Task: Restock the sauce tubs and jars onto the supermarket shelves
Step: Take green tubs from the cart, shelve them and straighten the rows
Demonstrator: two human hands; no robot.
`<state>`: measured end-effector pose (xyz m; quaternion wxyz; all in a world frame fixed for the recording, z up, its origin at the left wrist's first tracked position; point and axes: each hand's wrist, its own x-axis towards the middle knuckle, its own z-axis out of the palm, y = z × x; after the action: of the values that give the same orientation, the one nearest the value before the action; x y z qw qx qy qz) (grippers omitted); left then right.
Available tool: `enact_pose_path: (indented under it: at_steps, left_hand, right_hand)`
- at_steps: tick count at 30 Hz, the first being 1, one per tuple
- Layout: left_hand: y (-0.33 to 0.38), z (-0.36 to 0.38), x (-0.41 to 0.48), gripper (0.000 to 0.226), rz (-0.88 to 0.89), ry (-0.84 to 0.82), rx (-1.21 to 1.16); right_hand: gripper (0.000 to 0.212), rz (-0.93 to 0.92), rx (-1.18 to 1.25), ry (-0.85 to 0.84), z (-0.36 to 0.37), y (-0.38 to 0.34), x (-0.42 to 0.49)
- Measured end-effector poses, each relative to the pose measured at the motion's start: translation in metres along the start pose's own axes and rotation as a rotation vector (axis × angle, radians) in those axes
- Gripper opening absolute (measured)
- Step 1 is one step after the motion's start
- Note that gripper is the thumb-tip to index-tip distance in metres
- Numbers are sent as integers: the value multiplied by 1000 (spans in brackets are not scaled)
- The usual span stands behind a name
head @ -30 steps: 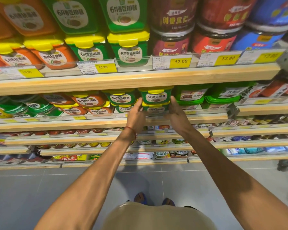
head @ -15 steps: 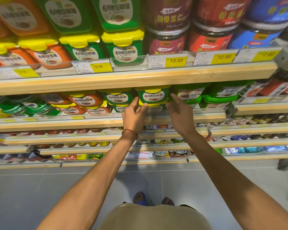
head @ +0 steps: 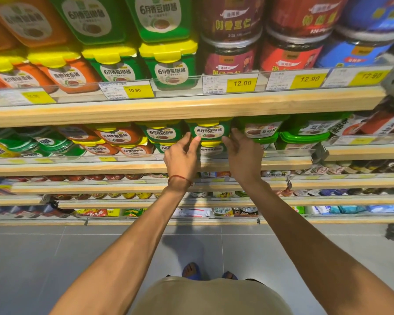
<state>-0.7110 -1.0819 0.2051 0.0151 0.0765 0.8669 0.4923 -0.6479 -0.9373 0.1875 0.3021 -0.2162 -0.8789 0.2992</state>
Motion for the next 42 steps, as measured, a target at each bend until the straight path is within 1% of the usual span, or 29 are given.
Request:
enact_pose_path:
  at_steps: [6, 13, 16, 19, 22, 24, 28, 32, 36, 38, 42]
  left_hand:
    - [0, -1, 3, 51, 27, 13, 65]
    - [1, 0, 2, 46, 33, 50, 66]
    - [2, -1, 2, 49, 21, 56, 54]
    - [2, 0, 1, 51, 16, 51, 43]
    - [2, 2, 0, 52, 14, 53, 31]
    - [2, 3, 0, 52, -3, 44, 14]
    - [0, 4, 1, 51, -36, 19, -26]
    - [-4, 3, 2, 46, -69, -24, -131]
    - [-10, -7, -5, 38, -57, -98, -208]
    - [-19, -16, -11, 36, -80, -53, -248]
    - [-43, -39, -15, 33, -164, 79, -304]
  right_hand:
    - [39, 30, -38, -4, 4, 2, 5]
    - [40, 42, -78, 71, 4, -6, 3]
    - [42, 43, -66, 41, 7, -4, 3]
    - [43, 42, -13, 32, 6, 1, 2]
    - [35, 74, 75, 20, 2, -2, -5]
    - [37, 110, 134, -17, 0, -6, -9]
    - [40, 144, 165, -87, -2, -10, -11]
    - [48, 162, 190, -148, -6, -10, -13]
    - [41, 249, 321, -92, -7, -18, -28]
    - [38, 264, 341, -93, -6, -23, -39]
    - [39, 303, 464, -169, 3, -42, -50]
